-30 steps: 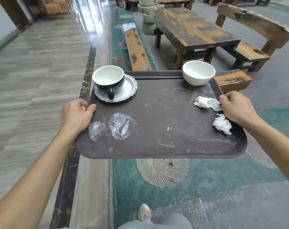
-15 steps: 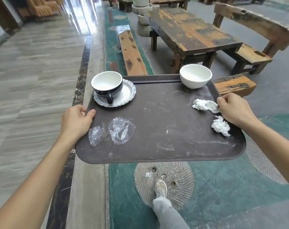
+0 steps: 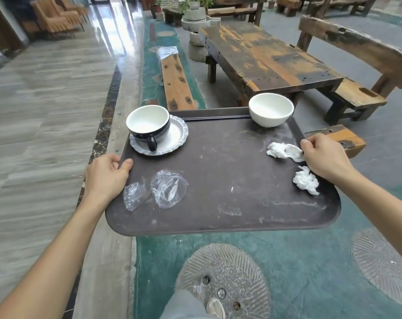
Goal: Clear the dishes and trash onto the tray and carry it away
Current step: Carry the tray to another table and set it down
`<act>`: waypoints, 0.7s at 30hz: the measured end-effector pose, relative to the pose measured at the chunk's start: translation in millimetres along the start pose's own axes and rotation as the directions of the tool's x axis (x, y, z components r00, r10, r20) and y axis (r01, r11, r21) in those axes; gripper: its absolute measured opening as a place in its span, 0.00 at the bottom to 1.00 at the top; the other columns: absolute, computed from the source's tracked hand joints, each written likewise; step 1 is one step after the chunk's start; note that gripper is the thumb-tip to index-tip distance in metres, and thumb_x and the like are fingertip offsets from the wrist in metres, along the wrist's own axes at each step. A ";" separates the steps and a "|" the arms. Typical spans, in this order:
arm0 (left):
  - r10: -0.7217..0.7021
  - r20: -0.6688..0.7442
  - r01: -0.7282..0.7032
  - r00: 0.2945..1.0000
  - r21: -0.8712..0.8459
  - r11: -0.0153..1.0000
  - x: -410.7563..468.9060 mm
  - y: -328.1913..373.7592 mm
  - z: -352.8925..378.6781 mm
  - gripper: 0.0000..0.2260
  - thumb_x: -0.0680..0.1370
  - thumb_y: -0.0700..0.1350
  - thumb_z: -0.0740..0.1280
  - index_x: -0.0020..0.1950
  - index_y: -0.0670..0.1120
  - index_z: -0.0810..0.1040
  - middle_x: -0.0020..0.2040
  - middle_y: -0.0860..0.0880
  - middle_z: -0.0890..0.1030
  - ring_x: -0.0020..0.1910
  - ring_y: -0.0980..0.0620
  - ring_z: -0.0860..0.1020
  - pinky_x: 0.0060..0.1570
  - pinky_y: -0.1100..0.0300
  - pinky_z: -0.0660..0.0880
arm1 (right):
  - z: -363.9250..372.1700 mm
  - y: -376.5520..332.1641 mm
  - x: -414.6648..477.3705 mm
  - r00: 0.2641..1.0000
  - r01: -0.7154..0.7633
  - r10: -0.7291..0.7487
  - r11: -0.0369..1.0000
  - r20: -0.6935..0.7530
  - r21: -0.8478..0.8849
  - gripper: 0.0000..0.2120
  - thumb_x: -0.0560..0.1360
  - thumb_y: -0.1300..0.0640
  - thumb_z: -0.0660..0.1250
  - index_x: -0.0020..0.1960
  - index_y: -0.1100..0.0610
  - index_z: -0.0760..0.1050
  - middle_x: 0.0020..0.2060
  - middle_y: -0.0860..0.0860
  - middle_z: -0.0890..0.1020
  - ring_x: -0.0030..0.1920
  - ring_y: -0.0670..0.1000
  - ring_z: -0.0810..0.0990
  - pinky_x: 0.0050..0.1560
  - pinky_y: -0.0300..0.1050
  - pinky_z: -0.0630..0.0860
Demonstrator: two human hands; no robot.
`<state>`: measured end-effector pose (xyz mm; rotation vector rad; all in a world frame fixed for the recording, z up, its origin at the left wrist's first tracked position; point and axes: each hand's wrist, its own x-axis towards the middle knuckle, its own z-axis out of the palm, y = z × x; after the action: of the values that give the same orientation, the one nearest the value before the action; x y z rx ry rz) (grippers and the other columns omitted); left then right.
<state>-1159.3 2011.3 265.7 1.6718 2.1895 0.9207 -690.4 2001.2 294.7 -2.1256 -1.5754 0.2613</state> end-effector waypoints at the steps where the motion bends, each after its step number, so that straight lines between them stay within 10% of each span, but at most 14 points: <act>1: 0.000 0.000 0.000 1.000 -0.001 1.000 11.3 4.6 7.4 0.12 0.76 0.54 0.69 0.39 0.46 0.79 0.31 0.48 0.76 0.38 0.42 0.77 0.39 0.52 0.71 | 1.5 0.0 12.2 1.000 -0.006 0.006 1.000 0.000 0.001 0.20 0.81 0.54 0.56 0.39 0.68 0.75 0.34 0.61 0.80 0.40 0.63 0.74 0.40 0.53 0.67; 21: 0.115 0.093 -0.106 0.989 -0.099 0.989 321.5 117.0 150.2 0.13 0.78 0.50 0.69 0.44 0.40 0.79 0.37 0.42 0.79 0.35 0.48 0.73 0.32 0.58 0.66 | 56.6 -26.2 296.8 0.981 -0.178 0.177 0.984 -0.086 -0.007 0.20 0.80 0.53 0.55 0.39 0.69 0.71 0.33 0.63 0.79 0.40 0.64 0.76 0.37 0.53 0.67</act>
<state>-1089.7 2378.2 279.2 1.7697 1.9763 0.9317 -641.7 2300.5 295.9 -2.2611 -1.3461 0.2150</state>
